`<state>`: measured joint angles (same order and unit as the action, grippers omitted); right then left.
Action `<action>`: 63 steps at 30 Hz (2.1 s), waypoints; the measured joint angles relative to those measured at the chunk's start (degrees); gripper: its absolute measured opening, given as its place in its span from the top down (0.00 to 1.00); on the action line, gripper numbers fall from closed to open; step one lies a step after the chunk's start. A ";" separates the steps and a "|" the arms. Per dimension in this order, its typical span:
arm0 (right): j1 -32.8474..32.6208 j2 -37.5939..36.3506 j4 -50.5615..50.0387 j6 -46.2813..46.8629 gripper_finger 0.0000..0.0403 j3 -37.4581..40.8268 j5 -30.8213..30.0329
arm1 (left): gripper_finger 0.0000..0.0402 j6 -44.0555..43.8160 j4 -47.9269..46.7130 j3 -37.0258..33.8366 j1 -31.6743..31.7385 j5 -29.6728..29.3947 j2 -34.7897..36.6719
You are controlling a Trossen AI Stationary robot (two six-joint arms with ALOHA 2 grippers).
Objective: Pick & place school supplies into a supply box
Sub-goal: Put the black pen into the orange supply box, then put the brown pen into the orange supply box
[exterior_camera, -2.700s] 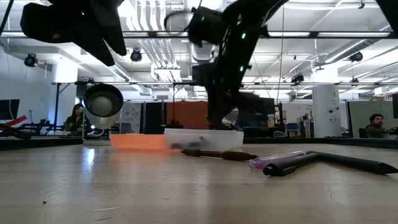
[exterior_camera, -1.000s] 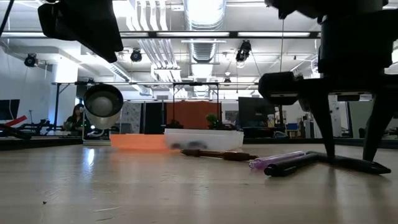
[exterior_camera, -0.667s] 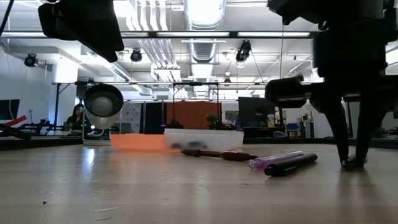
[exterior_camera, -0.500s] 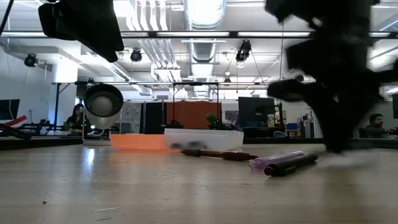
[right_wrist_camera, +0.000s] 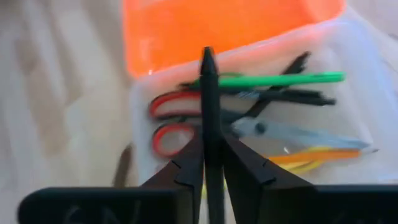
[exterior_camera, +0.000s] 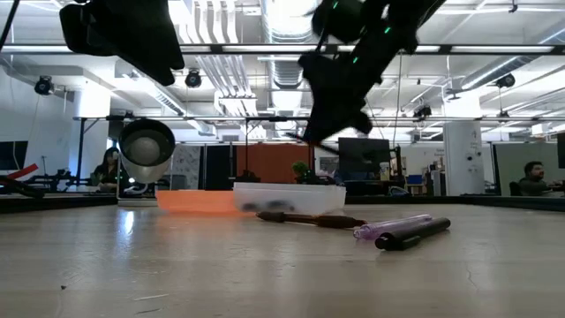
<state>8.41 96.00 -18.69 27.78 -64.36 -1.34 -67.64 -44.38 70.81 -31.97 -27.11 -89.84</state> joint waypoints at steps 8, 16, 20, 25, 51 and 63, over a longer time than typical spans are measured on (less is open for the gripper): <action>3.01 6.10 2.17 15.57 0.71 -4.47 -3.10 | 0.73 -1.44 0.35 0.00 0.15 -0.02 0.00; 2.95 4.97 -10.06 6.23 0.64 -8.52 -10.09 | 0.73 -2.85 0.35 0.00 0.37 -0.26 0.00; 3.32 5.03 -17.11 -9.40 0.65 -9.07 -11.98 | 0.73 -2.84 0.33 0.00 0.39 -1.46 0.00; 3.12 7.34 -16.93 -17.43 0.69 -8.75 -5.04 | 0.73 -2.43 0.31 0.00 0.76 -1.77 0.00; -6.20 10.87 -33.71 -20.41 0.69 -20.56 1.39 | 0.73 -3.28 0.85 0.00 0.72 -1.49 0.00; -20.54 11.72 -15.33 13.43 0.66 -10.73 -2.14 | 0.73 2.91 1.32 0.00 -0.64 -1.91 -0.01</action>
<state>-12.13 107.73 -34.01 41.21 -75.09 -3.48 -64.73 -43.06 70.81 -32.61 -29.03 -89.85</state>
